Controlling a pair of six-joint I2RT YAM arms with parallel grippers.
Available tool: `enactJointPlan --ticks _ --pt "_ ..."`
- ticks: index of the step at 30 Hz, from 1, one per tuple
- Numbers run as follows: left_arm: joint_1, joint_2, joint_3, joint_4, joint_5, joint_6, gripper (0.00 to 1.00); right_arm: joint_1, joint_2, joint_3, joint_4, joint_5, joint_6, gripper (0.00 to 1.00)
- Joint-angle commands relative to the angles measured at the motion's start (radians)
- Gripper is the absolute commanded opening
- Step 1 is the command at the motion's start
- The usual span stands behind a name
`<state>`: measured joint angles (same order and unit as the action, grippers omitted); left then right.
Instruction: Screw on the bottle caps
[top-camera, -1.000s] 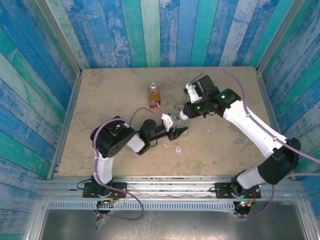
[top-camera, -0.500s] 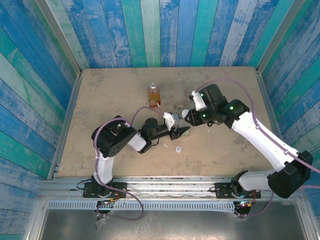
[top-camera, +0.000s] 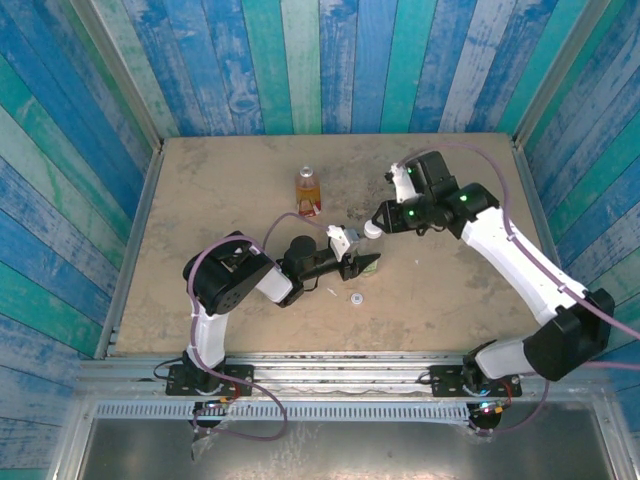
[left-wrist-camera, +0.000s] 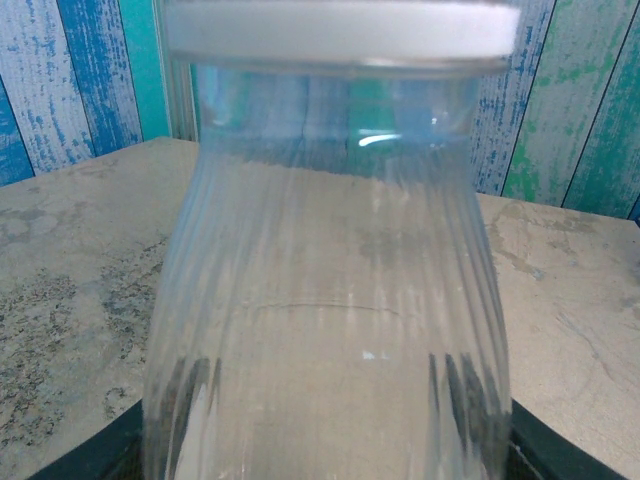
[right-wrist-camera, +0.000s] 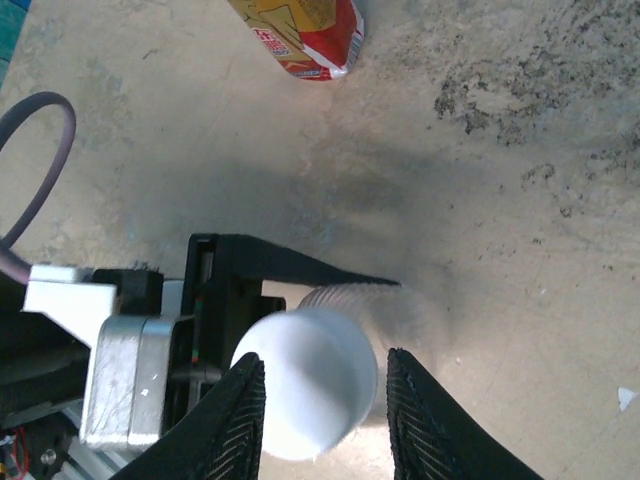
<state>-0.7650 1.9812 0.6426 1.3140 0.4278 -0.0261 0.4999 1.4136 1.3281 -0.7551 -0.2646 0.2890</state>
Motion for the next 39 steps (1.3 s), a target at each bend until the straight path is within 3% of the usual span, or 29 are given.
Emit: enactJointPlan --ticks 1,13,17,21,31,39 --pt "-0.005 0.052 -0.015 -0.064 0.006 0.002 0.52 -0.006 0.018 0.018 -0.010 -0.048 -0.026 0.32" --pt "-0.005 0.054 -0.014 -0.060 0.013 0.000 0.52 0.005 -0.164 -0.193 0.024 -0.179 0.056 0.21" --pt "-0.005 0.058 -0.009 -0.065 0.023 0.004 0.52 0.004 -0.207 -0.182 0.031 -0.110 0.060 0.21" --pt "-0.005 0.055 -0.007 -0.070 0.031 0.005 0.52 -0.027 -0.187 -0.146 0.069 -0.066 0.055 0.27" --pt "-0.005 0.043 -0.024 -0.059 0.020 0.005 0.51 -0.068 0.013 -0.025 0.060 -0.191 -0.037 0.28" --pt "-0.005 0.041 -0.022 -0.066 0.013 -0.003 0.51 -0.064 -0.103 -0.193 0.065 -0.272 -0.001 0.19"
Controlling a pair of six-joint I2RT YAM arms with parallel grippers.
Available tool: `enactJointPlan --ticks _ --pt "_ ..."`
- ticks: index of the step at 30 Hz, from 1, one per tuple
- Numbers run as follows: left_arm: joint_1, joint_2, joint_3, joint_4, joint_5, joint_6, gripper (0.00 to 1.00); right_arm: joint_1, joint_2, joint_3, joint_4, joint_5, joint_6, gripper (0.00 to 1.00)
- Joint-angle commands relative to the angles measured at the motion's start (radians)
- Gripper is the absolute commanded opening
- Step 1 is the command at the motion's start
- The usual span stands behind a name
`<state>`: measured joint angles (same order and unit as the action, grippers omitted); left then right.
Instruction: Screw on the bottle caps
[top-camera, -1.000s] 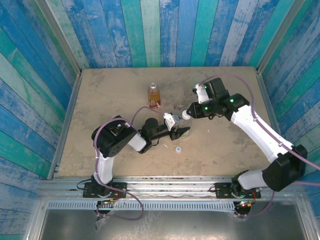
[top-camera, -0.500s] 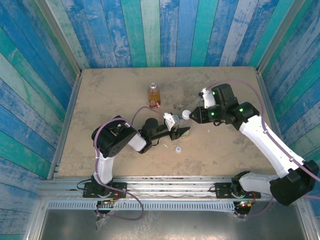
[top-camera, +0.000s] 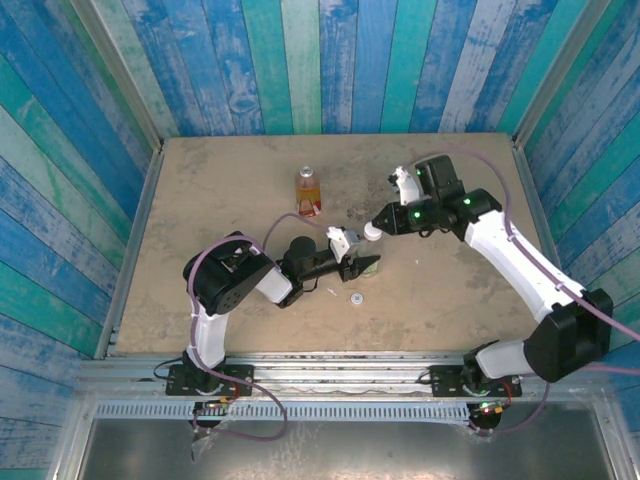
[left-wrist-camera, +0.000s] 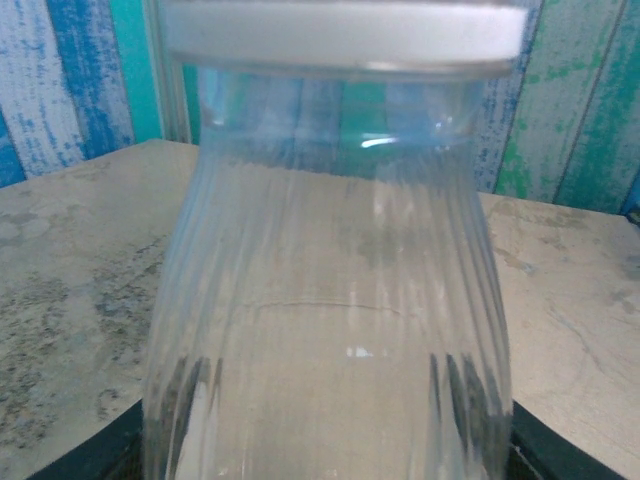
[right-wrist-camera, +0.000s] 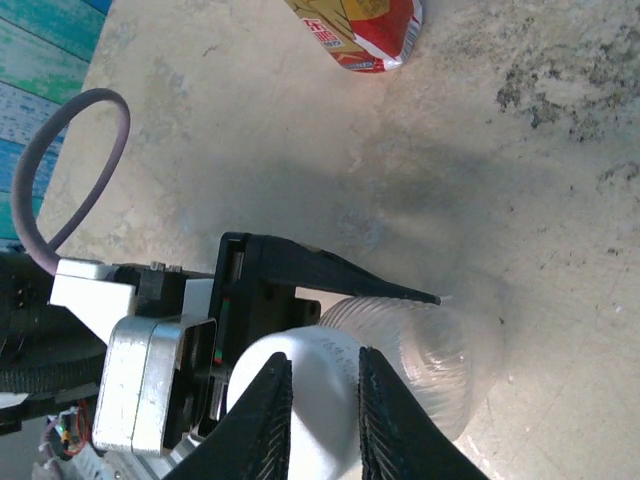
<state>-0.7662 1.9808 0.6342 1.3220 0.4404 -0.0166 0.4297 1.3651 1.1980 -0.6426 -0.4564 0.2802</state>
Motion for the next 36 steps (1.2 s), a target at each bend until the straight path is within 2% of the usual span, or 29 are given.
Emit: enactJointPlan --ticks 1,4,11,12,16,19,21,25,30,33,36 --pt "-0.004 0.039 -0.012 -0.077 0.000 -0.010 0.51 0.011 -0.077 -0.093 -0.045 -0.097 0.017 0.17" --pt "-0.004 0.040 -0.010 -0.080 -0.001 -0.008 0.51 0.024 -0.129 -0.144 -0.049 -0.113 0.038 0.12" --pt "-0.004 0.026 -0.011 -0.096 0.002 0.007 0.51 0.021 -0.173 -0.095 -0.049 -0.011 0.022 0.15" --pt "-0.004 0.017 -0.014 -0.098 0.004 0.008 0.51 0.020 -0.170 -0.078 -0.052 -0.001 0.005 0.19" --pt "-0.004 -0.059 -0.041 -0.119 0.014 0.050 0.50 0.020 -0.171 -0.002 -0.100 0.052 -0.155 0.59" --pt "0.003 -0.126 -0.047 -0.182 0.059 0.097 0.48 0.020 -0.184 0.047 -0.142 0.084 -0.303 0.72" --pt "0.017 -0.169 -0.039 -0.236 0.107 0.116 0.48 0.021 -0.203 0.051 -0.173 0.048 -0.454 0.73" --pt "0.028 -0.269 -0.036 -0.352 0.136 0.202 0.47 0.053 -0.282 0.010 -0.183 -0.022 -0.739 0.69" --pt "0.029 -0.391 0.016 -0.633 0.175 0.355 0.47 0.152 -0.300 0.042 -0.271 0.061 -1.019 0.74" --pt "0.028 -0.448 0.030 -0.724 0.211 0.427 0.48 0.162 -0.257 0.084 -0.347 0.080 -1.121 0.75" --pt "0.028 -0.488 0.068 -0.840 0.240 0.480 0.48 0.195 -0.196 0.135 -0.392 0.100 -1.158 0.75"
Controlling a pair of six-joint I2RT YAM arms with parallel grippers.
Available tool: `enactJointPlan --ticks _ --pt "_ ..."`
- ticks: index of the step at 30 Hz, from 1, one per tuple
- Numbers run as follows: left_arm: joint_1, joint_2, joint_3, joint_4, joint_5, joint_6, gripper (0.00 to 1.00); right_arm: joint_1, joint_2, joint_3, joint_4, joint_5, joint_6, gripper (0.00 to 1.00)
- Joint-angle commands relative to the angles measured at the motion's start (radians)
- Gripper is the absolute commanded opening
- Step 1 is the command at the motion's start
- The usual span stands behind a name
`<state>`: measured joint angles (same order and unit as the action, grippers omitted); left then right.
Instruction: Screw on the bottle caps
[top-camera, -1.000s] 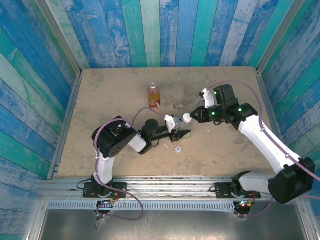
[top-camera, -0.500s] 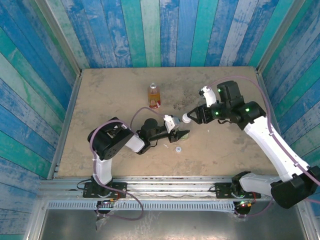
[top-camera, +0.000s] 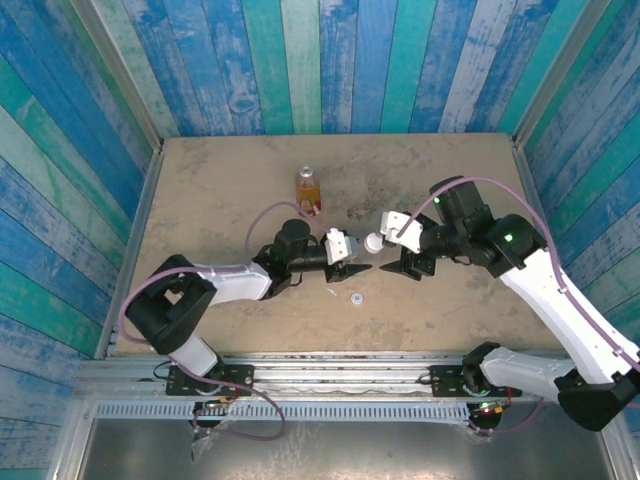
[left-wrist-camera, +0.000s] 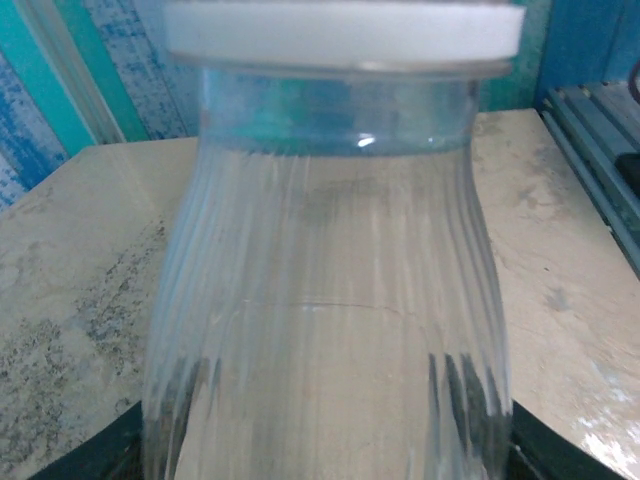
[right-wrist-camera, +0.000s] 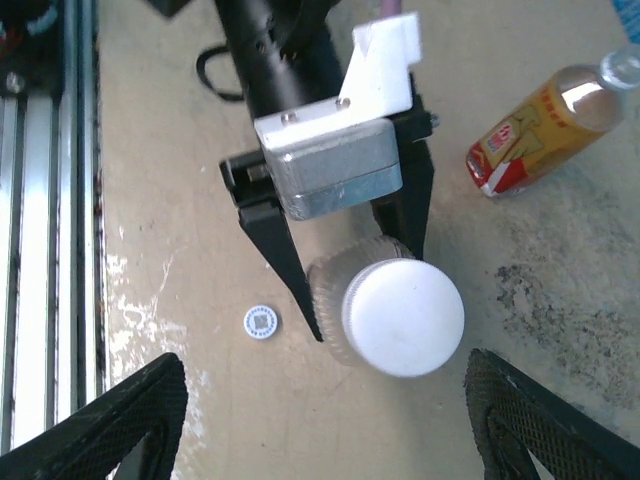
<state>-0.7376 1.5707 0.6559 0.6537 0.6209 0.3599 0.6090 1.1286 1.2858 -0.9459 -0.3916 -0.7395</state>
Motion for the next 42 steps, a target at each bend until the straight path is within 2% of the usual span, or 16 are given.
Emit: enactJointPlan --ticks 1,5,12,31,34,39,41,42 --pt "0.000 -0.089 0.058 -0.204 0.071 0.113 0.48 0.015 0.052 0.059 -0.097 0.034 -0.145 0.75" --pt "0.000 -0.124 0.078 -0.264 0.107 0.139 0.48 0.020 0.102 0.096 -0.113 0.009 -0.167 0.72" --pt "0.000 -0.159 0.063 -0.269 0.120 0.134 0.48 0.026 0.138 0.126 -0.143 -0.018 -0.151 0.53" --pt "0.000 -0.152 0.069 -0.292 0.166 0.119 0.48 0.043 0.147 0.132 -0.122 -0.018 -0.120 0.52" --pt "0.000 -0.148 0.076 -0.300 0.168 0.118 0.48 0.043 0.143 0.126 -0.122 -0.024 -0.115 0.46" --pt "0.000 -0.138 0.082 -0.290 0.122 0.098 0.46 0.046 0.140 0.121 -0.119 -0.027 -0.075 0.37" --pt "0.000 -0.138 0.078 -0.258 0.057 0.072 0.37 0.045 0.133 0.114 -0.100 -0.023 -0.008 0.33" --pt "0.000 -0.139 0.075 -0.237 0.022 0.061 0.37 0.046 0.130 0.111 -0.086 -0.012 0.033 0.32"
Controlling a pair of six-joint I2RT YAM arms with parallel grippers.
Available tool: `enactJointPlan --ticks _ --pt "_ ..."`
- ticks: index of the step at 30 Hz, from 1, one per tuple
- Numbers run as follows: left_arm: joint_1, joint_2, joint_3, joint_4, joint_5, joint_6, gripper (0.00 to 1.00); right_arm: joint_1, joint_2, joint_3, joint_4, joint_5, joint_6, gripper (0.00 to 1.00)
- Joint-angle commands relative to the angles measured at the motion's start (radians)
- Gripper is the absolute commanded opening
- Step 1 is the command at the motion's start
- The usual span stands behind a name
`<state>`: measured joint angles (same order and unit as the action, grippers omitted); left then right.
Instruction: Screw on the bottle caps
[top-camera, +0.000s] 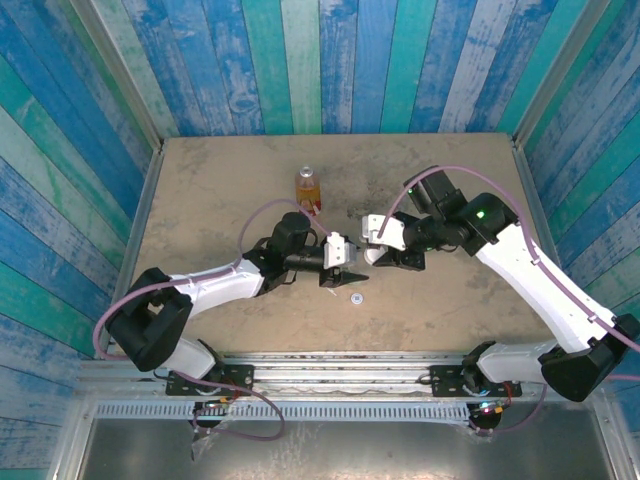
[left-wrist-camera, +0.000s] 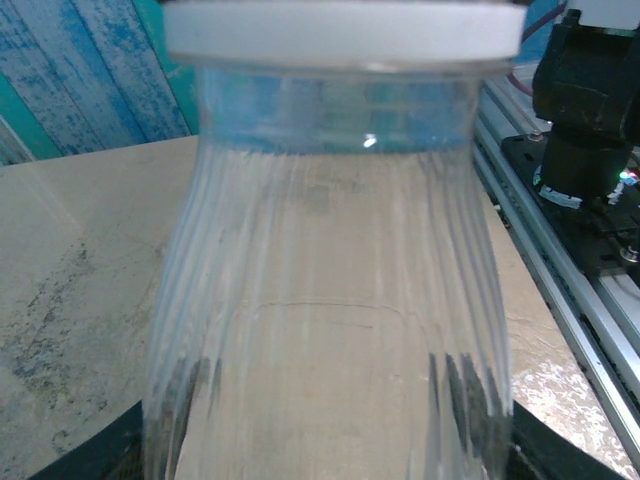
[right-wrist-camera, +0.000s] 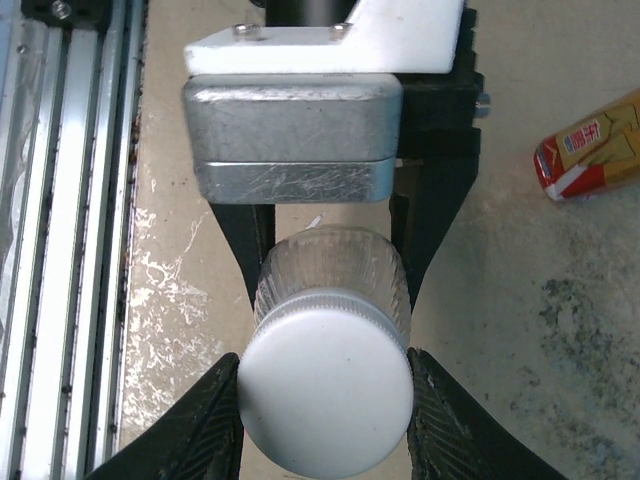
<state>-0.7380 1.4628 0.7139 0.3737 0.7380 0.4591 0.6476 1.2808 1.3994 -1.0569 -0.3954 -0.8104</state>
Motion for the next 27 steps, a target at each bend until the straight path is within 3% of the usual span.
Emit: enactJointPlan --ticks 1,7,12,15,18,20,25,27 --pt "0.001 -0.033 0.011 0.069 -0.152 -0.052 0.40 0.007 -0.027 -0.012 0.046 0.008 0.162 0.31" --pt "-0.026 -0.016 0.000 0.199 -0.488 -0.043 0.39 0.006 -0.050 -0.052 0.199 0.300 0.753 0.22" --pt "-0.098 0.035 0.013 0.275 -0.769 0.069 0.38 -0.001 -0.063 -0.091 0.211 0.368 1.198 0.18" --pt "-0.135 0.053 0.006 0.339 -0.890 0.132 0.37 -0.031 -0.083 -0.124 0.228 0.287 1.373 0.17" --pt "-0.133 0.039 0.004 0.335 -0.838 0.121 0.38 -0.076 -0.101 -0.134 0.249 0.224 1.371 0.20" --pt "-0.133 0.033 0.023 0.267 -0.763 0.135 0.39 -0.087 -0.114 -0.127 0.253 0.204 1.284 0.25" --pt "-0.113 -0.004 0.017 0.167 -0.553 0.100 0.37 -0.089 -0.161 -0.118 0.262 0.088 0.827 0.58" --pt "-0.103 -0.025 0.016 0.114 -0.466 0.086 0.37 -0.090 -0.193 -0.135 0.244 0.037 0.622 0.64"
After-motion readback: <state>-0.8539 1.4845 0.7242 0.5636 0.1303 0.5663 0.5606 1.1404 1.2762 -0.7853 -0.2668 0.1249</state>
